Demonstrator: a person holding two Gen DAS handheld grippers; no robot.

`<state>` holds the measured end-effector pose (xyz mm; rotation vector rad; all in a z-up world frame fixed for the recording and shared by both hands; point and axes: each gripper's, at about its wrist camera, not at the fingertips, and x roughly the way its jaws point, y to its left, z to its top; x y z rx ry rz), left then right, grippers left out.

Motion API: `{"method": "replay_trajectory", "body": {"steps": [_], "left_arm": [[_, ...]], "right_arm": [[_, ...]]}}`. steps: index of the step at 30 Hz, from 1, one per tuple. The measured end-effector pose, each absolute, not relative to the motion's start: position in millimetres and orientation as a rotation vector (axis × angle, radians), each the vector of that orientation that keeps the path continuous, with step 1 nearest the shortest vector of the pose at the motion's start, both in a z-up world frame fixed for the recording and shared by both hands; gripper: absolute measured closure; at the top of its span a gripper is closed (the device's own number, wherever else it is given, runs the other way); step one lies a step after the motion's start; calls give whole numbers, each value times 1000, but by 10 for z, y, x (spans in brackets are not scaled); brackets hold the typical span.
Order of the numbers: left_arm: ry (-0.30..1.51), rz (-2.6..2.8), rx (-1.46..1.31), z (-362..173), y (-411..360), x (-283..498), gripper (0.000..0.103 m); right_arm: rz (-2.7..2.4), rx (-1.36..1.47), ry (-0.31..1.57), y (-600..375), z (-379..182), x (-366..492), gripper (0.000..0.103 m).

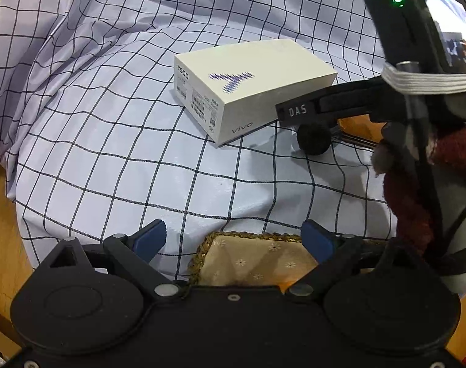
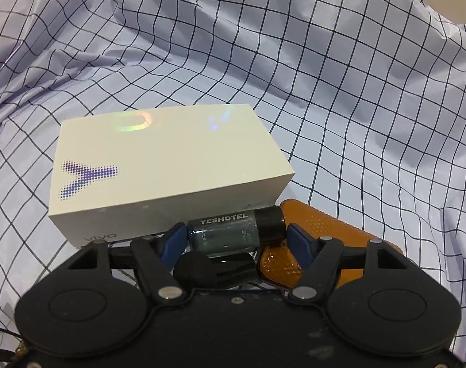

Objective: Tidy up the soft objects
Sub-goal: 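Move the left tool toward the black round-headed object beside the white box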

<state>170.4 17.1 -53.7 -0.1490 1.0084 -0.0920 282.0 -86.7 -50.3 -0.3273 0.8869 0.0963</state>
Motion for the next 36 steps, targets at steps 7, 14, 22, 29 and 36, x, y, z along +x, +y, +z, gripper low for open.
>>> {"method": "replay_trajectory", "body": {"steps": [7, 14, 22, 29, 36], "left_arm": [[1007, -89, -151, -506, 151, 1727, 12], [1008, -97, -169, -447, 71, 1842, 12], [1003, -122, -175, -380, -167, 2051, 12], [1009, -91, -269, -342, -302, 2307, 12], [978, 0, -300, -315, -511, 2492, 12]], "right_arm": [[92, -242, 836, -1029, -284, 2661, 33], [6, -120, 821, -1546, -102, 2406, 33], [-86, -31, 837, -2031, -165, 2103, 33], [-91, 4, 823, -2191, -218, 1937, 33], [-89, 43, 812, -2256, -238, 1850, 33]]}}
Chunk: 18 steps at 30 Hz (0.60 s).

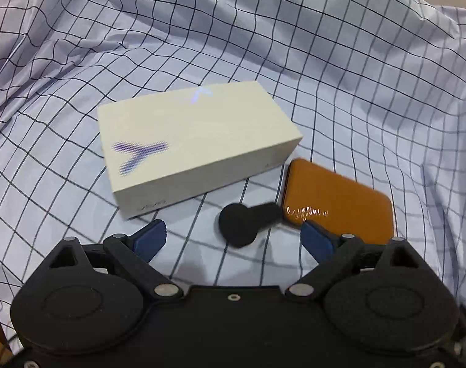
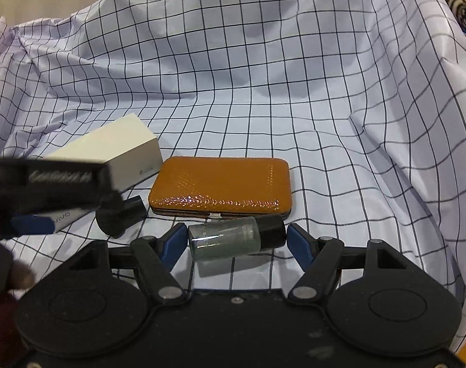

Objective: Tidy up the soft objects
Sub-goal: 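Move the left tool toward the black round-headed object beside the white box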

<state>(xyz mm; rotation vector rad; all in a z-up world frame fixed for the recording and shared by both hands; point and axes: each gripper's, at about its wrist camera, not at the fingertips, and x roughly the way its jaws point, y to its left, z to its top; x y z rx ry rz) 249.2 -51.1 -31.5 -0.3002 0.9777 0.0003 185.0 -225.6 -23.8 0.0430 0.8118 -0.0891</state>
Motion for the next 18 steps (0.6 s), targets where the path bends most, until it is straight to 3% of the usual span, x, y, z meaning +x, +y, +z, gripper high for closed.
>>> {"method": "replay_trajectory", "body": {"steps": [18], "left_arm": [[988, 160, -242, -499, -763, 2686, 12]], "right_arm": [[-100, 128, 811, -2458, -266, 1708, 32]]}}
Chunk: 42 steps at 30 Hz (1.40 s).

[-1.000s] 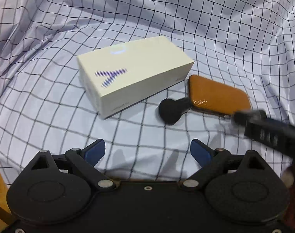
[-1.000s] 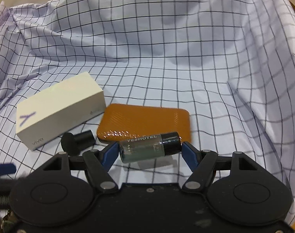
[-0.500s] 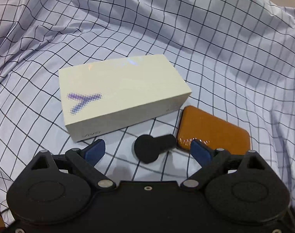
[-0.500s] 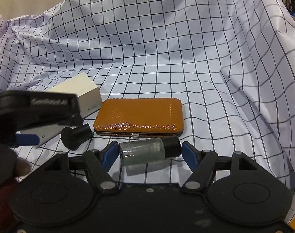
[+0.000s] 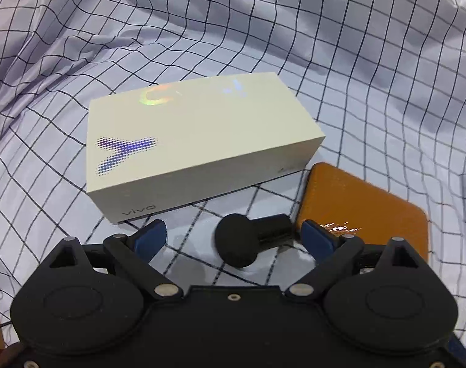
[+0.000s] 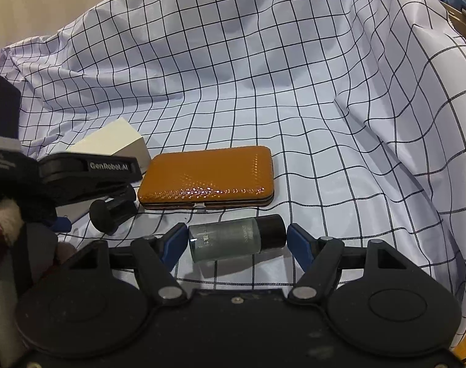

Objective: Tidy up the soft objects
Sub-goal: 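Move the left tool toward the black round-headed object beside the white box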

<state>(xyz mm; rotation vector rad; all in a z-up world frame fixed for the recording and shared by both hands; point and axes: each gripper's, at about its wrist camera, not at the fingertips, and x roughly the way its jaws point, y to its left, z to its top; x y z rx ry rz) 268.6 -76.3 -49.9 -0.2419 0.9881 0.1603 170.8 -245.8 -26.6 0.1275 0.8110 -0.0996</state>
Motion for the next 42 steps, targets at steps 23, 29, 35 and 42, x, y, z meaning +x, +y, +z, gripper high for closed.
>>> {"method": "replay_trajectory", "body": {"steps": [23, 29, 35, 42], "left_arm": [[981, 194, -226, -564, -765, 2759, 12], [982, 196, -248, -571, -749, 2772, 12], [985, 220, -301, -564, -712, 2833, 12], [988, 227, -303, -613, -729, 2855, 22]], "right_arm": [[-90, 139, 829, -2458, -309, 1723, 32], [-89, 136, 834, -2456, -310, 1729, 32], [-76, 131, 840, -2410, -314, 1734, 32], [-81, 129, 845, -2420, -318, 1735, 32]]}}
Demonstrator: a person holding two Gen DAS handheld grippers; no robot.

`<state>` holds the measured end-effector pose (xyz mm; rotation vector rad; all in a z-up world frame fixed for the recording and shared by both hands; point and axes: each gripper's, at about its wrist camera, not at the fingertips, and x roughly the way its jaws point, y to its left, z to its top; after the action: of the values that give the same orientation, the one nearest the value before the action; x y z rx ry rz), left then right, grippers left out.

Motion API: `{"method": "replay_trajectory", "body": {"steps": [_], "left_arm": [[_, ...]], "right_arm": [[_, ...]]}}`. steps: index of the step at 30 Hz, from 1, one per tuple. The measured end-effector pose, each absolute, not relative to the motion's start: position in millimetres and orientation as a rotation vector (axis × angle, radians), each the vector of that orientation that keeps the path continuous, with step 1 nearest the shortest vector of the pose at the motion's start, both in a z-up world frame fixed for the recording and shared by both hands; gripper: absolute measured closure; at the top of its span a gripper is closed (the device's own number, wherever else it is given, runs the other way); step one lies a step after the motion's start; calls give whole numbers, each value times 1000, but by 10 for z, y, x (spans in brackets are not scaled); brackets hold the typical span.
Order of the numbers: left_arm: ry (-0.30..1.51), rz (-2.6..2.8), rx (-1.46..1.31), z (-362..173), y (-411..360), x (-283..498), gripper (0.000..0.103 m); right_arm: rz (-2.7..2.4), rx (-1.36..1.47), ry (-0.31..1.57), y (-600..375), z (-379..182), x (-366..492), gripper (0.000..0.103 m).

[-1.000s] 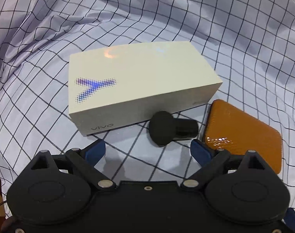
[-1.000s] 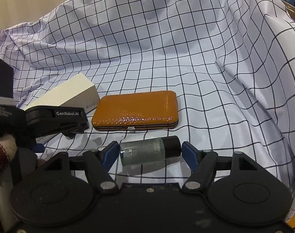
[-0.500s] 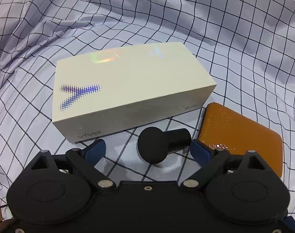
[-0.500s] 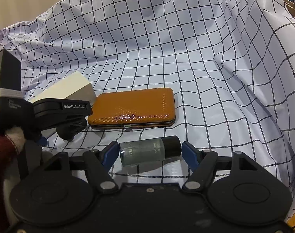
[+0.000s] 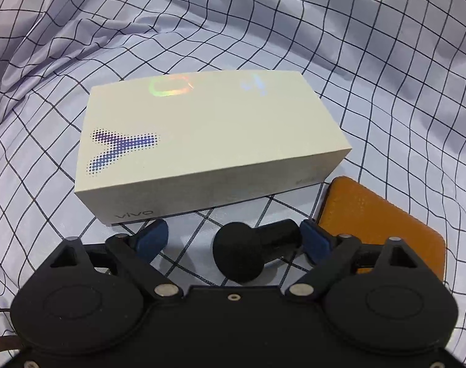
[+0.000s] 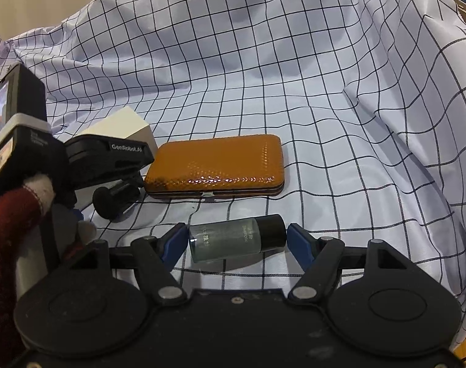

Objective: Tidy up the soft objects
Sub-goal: 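Close the left tool around the black object's round head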

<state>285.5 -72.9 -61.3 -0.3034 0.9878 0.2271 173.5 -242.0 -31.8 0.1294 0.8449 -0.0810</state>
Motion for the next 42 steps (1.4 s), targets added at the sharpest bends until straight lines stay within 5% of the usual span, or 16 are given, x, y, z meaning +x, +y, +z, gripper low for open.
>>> {"method": "replay_trajectory", "body": {"steps": [3, 6, 10, 17, 25, 34, 42], "left_arm": [[971, 207, -278, -583, -745, 2821, 42], [976, 166, -270, -564, -738, 2818, 48], [985, 125, -279, -551, -684, 2797, 47], [977, 100, -253, -481, -591, 2642, 22], [988, 78, -216, -558, -570, 2517, 23], [960, 22, -172, -588, -566, 2492, 63], [945, -25, -173, -537, -504, 2392, 70]], "right_arm": [[-90, 130, 844, -2436, -316, 1741, 32], [-96, 133, 846, -2447, -316, 1744, 32], [-97, 131, 847, -2426, -305, 1724, 32], [-84, 123, 845, -2362, -278, 1698, 32], [-80, 124, 853, -2354, -298, 1715, 32], [-89, 125, 860, -2368, -300, 1707, 32], [-88, 126, 856, -2320, -242, 1644, 32]]}}
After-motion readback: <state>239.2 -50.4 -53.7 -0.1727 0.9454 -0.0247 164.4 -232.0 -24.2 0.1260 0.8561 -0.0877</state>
